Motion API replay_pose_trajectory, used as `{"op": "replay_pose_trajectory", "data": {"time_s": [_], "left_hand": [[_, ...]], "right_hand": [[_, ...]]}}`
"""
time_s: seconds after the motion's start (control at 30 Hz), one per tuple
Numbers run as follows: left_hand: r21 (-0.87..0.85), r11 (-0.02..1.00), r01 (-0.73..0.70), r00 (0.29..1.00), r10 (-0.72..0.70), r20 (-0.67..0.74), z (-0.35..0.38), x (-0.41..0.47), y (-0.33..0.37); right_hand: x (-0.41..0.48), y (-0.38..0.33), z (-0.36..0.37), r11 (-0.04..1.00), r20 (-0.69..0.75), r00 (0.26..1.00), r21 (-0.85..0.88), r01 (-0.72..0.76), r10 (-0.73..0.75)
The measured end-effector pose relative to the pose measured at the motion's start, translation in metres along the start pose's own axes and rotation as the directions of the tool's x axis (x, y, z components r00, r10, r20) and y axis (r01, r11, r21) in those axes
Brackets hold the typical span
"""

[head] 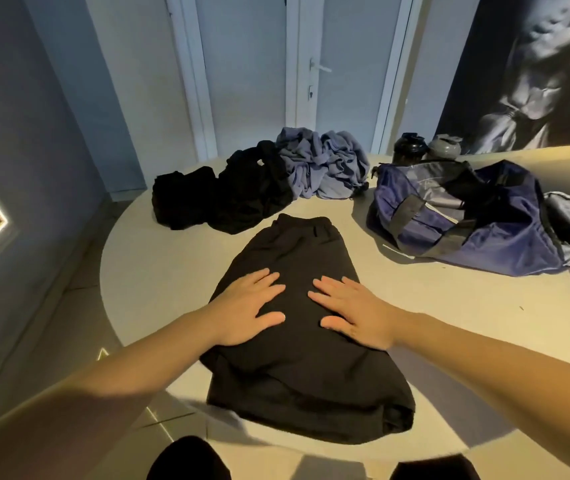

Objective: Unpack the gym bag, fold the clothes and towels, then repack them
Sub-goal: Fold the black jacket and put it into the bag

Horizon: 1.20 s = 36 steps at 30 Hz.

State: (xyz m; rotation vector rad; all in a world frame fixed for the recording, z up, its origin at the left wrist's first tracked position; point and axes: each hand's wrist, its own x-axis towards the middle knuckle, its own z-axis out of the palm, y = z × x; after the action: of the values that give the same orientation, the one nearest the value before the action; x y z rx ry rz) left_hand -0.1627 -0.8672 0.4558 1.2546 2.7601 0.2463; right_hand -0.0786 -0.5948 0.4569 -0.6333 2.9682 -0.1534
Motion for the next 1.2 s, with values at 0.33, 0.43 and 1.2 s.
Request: {"op": "replay_pose_trajectory", "data": {"time_s": [0.33,0.43,1.2], "left_hand": [[-0.298,0.951,-0.087,0.996,0.088,-0.009,-0.017,-0.101,0.056],[-0.187,0.977,-0.100,0.992,0.113,0.060,-0.004,-0.132,0.069],[-0.420,0.907,0.039,0.998,-0.056,-0.027,-0.045,-0.163,0.091]], "right_hand": [[-0.088,-0.060,-0.027,0.836,-0.243,0.940,0.545,-0.072,0.239],[-0.133,-0.079,-0.011,0.843,-0.173,0.978,0.538,-0.008,0.119],[-0.155,-0.114,-0.038,0.673,-0.310,0.908,0.738,0.043,0.282]]}}
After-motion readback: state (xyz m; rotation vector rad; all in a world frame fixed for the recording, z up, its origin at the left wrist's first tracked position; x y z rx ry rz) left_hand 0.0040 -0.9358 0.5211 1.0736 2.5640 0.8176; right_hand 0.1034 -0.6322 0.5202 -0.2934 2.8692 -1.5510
